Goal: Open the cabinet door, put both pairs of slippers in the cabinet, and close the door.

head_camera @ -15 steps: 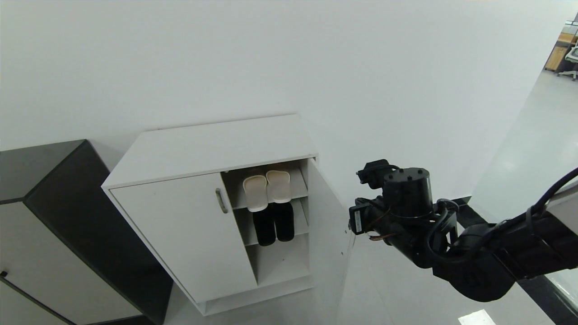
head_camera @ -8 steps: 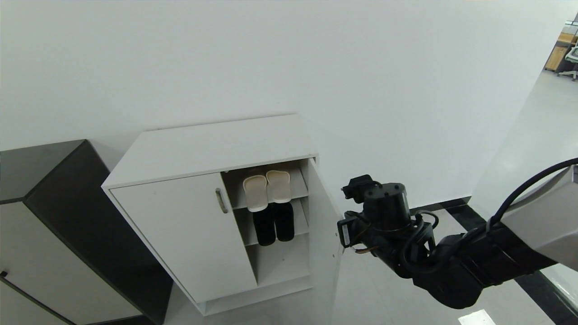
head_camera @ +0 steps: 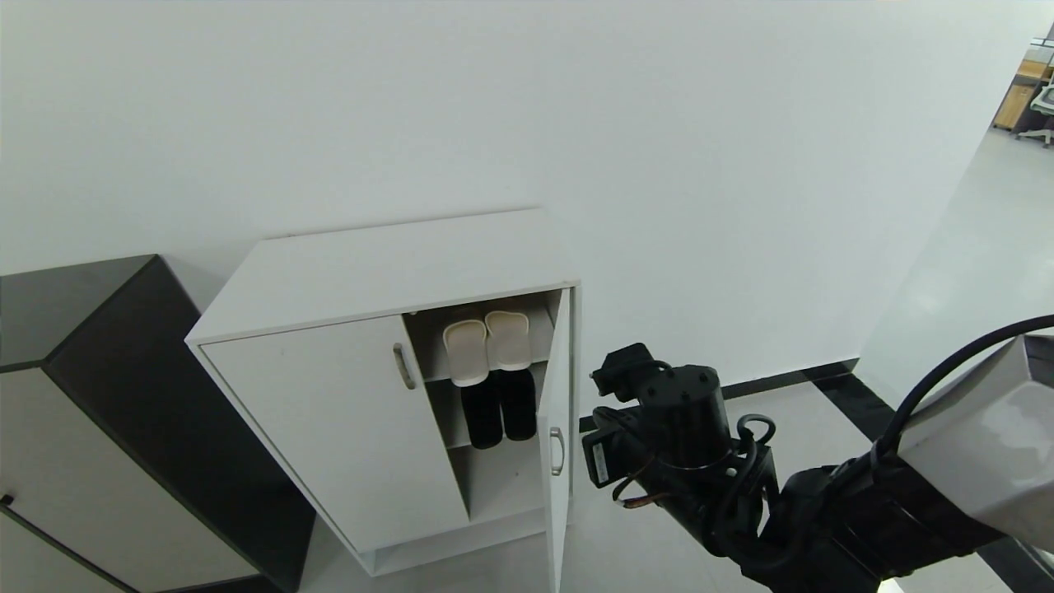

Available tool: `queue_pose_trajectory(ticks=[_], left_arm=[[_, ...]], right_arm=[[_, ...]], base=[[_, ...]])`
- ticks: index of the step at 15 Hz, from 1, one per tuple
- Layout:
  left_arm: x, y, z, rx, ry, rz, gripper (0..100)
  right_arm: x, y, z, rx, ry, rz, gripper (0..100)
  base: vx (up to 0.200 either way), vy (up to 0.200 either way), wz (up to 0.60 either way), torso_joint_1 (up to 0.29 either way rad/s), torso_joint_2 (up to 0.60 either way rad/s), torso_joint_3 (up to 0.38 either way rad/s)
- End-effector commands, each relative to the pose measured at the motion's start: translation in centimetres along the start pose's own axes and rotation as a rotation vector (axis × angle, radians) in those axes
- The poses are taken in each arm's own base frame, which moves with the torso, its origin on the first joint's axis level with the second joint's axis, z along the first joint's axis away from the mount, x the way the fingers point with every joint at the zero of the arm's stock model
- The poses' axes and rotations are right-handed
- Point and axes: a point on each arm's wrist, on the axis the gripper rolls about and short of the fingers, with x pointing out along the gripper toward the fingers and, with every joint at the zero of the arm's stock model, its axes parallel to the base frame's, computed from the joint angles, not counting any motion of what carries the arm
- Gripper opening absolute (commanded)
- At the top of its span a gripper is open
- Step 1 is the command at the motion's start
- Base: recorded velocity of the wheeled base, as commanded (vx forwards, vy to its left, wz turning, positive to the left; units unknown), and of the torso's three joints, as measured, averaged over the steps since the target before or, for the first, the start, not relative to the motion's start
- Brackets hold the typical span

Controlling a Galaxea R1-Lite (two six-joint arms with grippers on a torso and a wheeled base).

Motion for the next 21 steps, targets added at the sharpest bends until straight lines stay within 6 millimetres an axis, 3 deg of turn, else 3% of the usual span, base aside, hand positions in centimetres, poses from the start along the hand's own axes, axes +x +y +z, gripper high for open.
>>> queue_pose_trajectory(ticks=[1,4,13,21], left_arm=[[0.0,0.0,0.0,0.000,0.000,0.001,0],[0.0,0.0,0.0,0.000,0.000,0.001,0],[0.0,0.0,0.0,0.000,0.000,0.001,0],[0.0,0.0,0.0,0.000,0.000,0.001,0]], right_arm=[[-0.4,0.0,0.1,0.004,-0.015,0.022,0],[-0.7,-0.3,-0.5,-0.088,-0.038,0.017,0],[-0.7,-0.3,-0.5,-0.086,-0.071,0.026,0],[-0.6,-0.3,-1.0,-0.092,-0.055,0.031,0]], base=[[0.000,0.000,0.00,0.000,0.00,0.000],[0.000,0.000,0.00,0.000,0.00,0.000],[0.000,0.000,0.00,0.000,0.00,0.000],[0.000,0.000,0.52,0.004,0.00,0.002]])
